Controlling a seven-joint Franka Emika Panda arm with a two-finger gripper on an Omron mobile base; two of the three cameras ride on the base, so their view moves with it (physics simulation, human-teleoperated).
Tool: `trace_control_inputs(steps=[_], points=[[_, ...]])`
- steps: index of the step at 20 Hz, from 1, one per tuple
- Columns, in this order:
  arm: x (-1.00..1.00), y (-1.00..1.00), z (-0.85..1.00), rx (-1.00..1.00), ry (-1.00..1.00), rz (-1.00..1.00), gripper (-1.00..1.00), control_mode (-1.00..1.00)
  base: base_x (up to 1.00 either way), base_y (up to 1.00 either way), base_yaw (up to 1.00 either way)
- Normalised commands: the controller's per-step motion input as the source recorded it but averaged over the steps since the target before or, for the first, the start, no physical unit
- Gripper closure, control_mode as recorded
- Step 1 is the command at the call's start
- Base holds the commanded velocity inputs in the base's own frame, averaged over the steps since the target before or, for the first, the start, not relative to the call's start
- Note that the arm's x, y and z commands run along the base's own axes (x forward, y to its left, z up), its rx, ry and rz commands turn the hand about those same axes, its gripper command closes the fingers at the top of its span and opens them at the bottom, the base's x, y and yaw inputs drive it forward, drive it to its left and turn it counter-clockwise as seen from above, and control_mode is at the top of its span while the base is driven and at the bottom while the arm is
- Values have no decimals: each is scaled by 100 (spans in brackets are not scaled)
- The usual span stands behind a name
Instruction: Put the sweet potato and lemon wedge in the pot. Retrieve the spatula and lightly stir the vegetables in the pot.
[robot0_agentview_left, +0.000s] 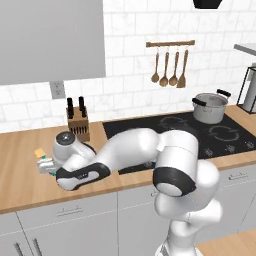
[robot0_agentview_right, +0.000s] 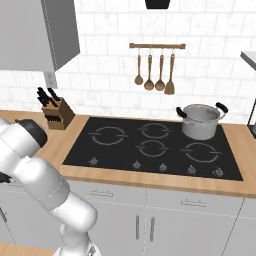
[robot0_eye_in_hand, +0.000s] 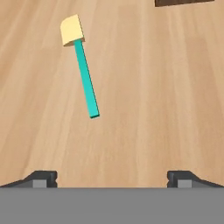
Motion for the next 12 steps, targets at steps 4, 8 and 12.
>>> trace_control_inputs(steps=[4, 8, 12], points=[[23, 19, -4, 0, 4, -7, -100, -100, 0, 0, 0], [32, 15, -12, 0, 5, -2, -100, -100, 0, 0, 0], [39, 31, -10, -3, 5, 0, -100, -100, 0, 0, 0]])
